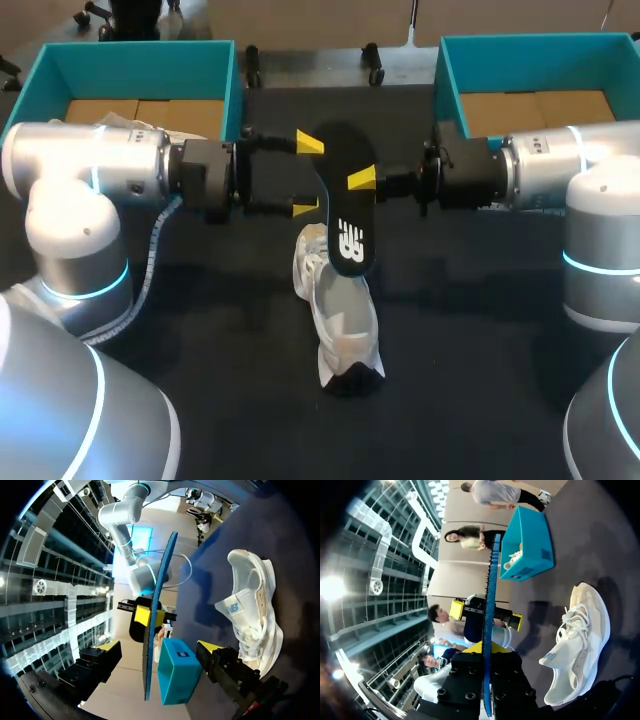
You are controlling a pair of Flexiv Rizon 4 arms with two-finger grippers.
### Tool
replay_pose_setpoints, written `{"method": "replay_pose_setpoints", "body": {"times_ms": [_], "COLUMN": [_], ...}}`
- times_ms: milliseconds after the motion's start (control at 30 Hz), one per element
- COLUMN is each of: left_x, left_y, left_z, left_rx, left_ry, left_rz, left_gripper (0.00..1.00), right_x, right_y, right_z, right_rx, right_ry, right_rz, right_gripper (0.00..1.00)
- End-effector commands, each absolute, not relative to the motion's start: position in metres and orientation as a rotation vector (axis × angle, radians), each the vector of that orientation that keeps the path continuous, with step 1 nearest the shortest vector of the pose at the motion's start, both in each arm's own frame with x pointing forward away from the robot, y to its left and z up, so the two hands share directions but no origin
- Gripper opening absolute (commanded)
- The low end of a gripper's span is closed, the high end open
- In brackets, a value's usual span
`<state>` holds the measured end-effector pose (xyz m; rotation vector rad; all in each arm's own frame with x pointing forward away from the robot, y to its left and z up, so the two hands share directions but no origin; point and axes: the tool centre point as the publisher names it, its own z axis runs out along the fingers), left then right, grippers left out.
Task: Take the shoe out of the shoebox, open the shoe tongue, remove and reinsert the insole, then place the shoe into the shoebox
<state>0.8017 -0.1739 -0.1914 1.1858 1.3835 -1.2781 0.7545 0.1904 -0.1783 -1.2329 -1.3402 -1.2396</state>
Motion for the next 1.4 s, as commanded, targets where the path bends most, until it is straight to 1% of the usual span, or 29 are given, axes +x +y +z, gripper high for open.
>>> {"method": "replay_pose_setpoints", "body": {"times_ms": [33,167,200,267,300,333,400,467,533,600,633,700,767,900,933,967,1133,1233,1400], "left_x": [0.803,0.806,0.806,0.806,0.805,0.805,0.805,0.805,0.806,0.806,0.805,0.804,0.804,0.804,0.804,0.804,0.803,0.804,0.807], "left_y": [-0.185,-0.192,-0.194,-0.196,-0.198,-0.199,-0.202,-0.204,-0.205,-0.205,-0.206,-0.206,-0.207,-0.207,-0.208,-0.208,-0.21,-0.21,-0.21], "left_z": [-0.194,-0.192,-0.191,-0.19,-0.19,-0.19,-0.189,-0.188,-0.187,-0.186,-0.186,-0.186,-0.186,-0.185,-0.185,-0.185,-0.185,-0.185,-0.185], "left_rx": [1.132,1.082,1.078,1.073,1.074,1.069,1.069,1.066,1.061,1.056,1.055,1.054,1.055,1.045,1.043,1.041,1.042,1.041,1.037], "left_ry": [1.358,1.346,1.346,1.343,1.336,1.335,1.332,1.331,1.329,1.324,1.323,1.316,1.312,1.303,1.302,1.302,1.299,1.299,1.299], "left_rz": [-1.285,-1.284,-1.288,-1.284,-1.278,-1.267,-1.258,-1.251,-1.251,-1.242,-1.235,-1.226,-1.22,-1.209,-1.205,-1.196,-1.186,-1.182,-1.175], "left_gripper": [1.0,1.0,0.97,0.95,0.85,0.81,0.69,0.65,0.65,0.57,0.49,0.45,0.42,0.4,0.39,0.35,0.33,0.28,0.29], "right_x": [0.754,0.754,0.754,0.754,0.754,0.754,0.754,0.754,0.754,0.754,0.754,0.754,0.754,0.754,0.754,0.754,0.754,0.754,0.754], "right_y": [0.192,0.192,0.192,0.192,0.192,0.192,0.192,0.192,0.192,0.192,0.192,0.192,0.192,0.192,0.192,0.192,0.192,0.192,0.192], "right_z": [-0.179,-0.179,-0.179,-0.179,-0.179,-0.179,-0.179,-0.179,-0.179,-0.179,-0.179,-0.179,-0.179,-0.179,-0.179,-0.179,-0.179,-0.179,-0.179], "right_rx": [-1.235,-1.235,-1.235,-1.235,-1.235,-1.235,-1.235,-1.235,-1.235,-1.235,-1.235,-1.235,-1.235,-1.235,-1.235,-1.235,-1.235,-1.235,-1.235], "right_ry": [-1.34,-1.34,-1.34,-1.34,-1.34,-1.34,-1.34,-1.34,-1.34,-1.34,-1.34,-1.34,-1.34,-1.34,-1.34,-1.34,-1.34,-1.34,-1.34], "right_rz": [-1.24,-1.24,-1.24,-1.24,-1.24,-1.24,-1.24,-1.24,-1.24,-1.24,-1.24,-1.24,-1.24,-1.24,-1.24,-1.24,-1.24,-1.24,-1.24], "right_gripper": [0.0,0.0,0.0,0.0,0.0,0.0,0.0,0.0,0.0,0.0,0.0,0.0,0.0,0.0,0.0,0.0,0.0,0.0,0.0]}}
